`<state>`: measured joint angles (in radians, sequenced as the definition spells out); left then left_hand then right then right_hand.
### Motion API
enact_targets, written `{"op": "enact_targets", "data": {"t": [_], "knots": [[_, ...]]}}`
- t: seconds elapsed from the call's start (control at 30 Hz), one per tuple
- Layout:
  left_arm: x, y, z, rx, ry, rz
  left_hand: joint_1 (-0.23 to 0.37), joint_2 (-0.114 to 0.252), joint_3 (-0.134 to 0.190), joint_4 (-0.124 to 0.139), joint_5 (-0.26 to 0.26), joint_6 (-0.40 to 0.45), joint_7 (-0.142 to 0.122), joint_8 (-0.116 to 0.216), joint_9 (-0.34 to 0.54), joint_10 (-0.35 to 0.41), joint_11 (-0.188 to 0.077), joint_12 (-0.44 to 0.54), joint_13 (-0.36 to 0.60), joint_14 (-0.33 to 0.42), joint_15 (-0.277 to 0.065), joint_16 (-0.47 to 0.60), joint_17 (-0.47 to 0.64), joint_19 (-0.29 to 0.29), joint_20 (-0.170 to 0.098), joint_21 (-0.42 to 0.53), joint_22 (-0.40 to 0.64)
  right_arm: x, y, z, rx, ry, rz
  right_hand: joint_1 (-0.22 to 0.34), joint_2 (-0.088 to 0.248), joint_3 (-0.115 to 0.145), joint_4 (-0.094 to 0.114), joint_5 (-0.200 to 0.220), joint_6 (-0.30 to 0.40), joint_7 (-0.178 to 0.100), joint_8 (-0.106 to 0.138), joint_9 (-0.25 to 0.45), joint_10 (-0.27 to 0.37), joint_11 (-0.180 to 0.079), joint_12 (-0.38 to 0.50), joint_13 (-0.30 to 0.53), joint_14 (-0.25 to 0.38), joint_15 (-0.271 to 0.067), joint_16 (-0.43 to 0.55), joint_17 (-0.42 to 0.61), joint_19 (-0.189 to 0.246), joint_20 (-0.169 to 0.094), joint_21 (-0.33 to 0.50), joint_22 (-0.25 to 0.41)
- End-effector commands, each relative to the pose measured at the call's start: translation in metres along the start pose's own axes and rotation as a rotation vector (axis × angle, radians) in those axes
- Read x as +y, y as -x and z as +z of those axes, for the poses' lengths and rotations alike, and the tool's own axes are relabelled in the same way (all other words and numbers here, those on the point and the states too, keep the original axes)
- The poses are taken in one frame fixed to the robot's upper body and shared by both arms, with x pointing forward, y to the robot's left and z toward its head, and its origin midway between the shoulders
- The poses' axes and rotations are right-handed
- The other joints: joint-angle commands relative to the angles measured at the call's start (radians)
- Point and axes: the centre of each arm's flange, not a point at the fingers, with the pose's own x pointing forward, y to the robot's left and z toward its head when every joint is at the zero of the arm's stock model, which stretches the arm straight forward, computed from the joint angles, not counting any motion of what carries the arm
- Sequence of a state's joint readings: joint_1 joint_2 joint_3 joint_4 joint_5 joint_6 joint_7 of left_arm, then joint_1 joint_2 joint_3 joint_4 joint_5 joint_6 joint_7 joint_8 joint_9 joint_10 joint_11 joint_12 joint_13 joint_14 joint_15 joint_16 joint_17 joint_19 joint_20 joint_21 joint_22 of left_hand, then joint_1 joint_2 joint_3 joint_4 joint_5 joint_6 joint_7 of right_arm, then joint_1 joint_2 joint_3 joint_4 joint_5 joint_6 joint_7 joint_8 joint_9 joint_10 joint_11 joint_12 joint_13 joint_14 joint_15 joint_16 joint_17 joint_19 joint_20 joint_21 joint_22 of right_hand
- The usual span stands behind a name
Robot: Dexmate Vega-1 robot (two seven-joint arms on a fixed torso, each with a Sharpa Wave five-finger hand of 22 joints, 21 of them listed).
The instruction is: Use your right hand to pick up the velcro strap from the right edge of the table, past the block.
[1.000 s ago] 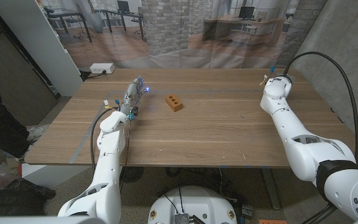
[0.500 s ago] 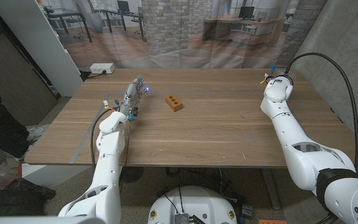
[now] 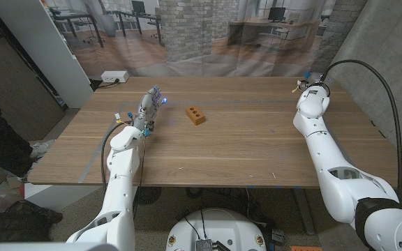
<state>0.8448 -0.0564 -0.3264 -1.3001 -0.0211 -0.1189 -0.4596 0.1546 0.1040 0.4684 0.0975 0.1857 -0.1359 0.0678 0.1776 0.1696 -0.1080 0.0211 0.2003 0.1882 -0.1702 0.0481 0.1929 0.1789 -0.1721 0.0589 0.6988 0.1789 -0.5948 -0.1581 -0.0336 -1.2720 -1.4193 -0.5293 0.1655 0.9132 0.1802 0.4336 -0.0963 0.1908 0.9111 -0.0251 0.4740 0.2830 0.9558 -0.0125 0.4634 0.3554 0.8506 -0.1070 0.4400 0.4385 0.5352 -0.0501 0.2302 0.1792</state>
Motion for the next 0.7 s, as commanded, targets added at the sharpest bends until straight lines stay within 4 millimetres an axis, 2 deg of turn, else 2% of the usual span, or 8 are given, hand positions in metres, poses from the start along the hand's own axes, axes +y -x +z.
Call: {"op": "enact_targets", "data": {"t": [0.03, 0.7], "knots": [[0.002, 0.006, 0.001, -0.007, 0.001, 0.004, -0.011, -0.002, -0.002, -0.002, 0.007, -0.005, 0.003, 0.004, 0.003, -0.007, 0.008, 0.005, 0.003, -0.023, 0.002, 0.002, 0.003, -0.025, 0.005, -0.001, 0.005, -0.012, 0.010, 0.005, -0.041, -0.011, -0.065, 0.017, 0.005, 0.003, 0.004, -0.004, 0.007, -0.013, 0.008, 0.001, 0.000, -0.009, 0.005, 0.007, 0.011, -0.101, -0.002, 0.006, -0.001, -0.070, 0.003, 0.004], [0.005, 0.014, 0.002, -0.014, 0.000, 0.006, -0.012, -0.002, -0.002, -0.004, 0.008, -0.004, 0.003, 0.004, 0.003, -0.007, 0.004, 0.005, 0.003, -0.023, 0.002, 0.001, 0.002, -0.024, 0.005, -0.006, 0.005, -0.031, 0.021, 0.007, -0.101, -0.007, -0.153, 0.023, 0.002, 0.003, 0.005, -0.005, 0.008, -0.020, 0.016, -0.003, -0.006, -0.014, 0.012, 0.019, 0.017, -0.103, -0.010, 0.012, -0.012, -0.084, -0.001, 0.005]]}}
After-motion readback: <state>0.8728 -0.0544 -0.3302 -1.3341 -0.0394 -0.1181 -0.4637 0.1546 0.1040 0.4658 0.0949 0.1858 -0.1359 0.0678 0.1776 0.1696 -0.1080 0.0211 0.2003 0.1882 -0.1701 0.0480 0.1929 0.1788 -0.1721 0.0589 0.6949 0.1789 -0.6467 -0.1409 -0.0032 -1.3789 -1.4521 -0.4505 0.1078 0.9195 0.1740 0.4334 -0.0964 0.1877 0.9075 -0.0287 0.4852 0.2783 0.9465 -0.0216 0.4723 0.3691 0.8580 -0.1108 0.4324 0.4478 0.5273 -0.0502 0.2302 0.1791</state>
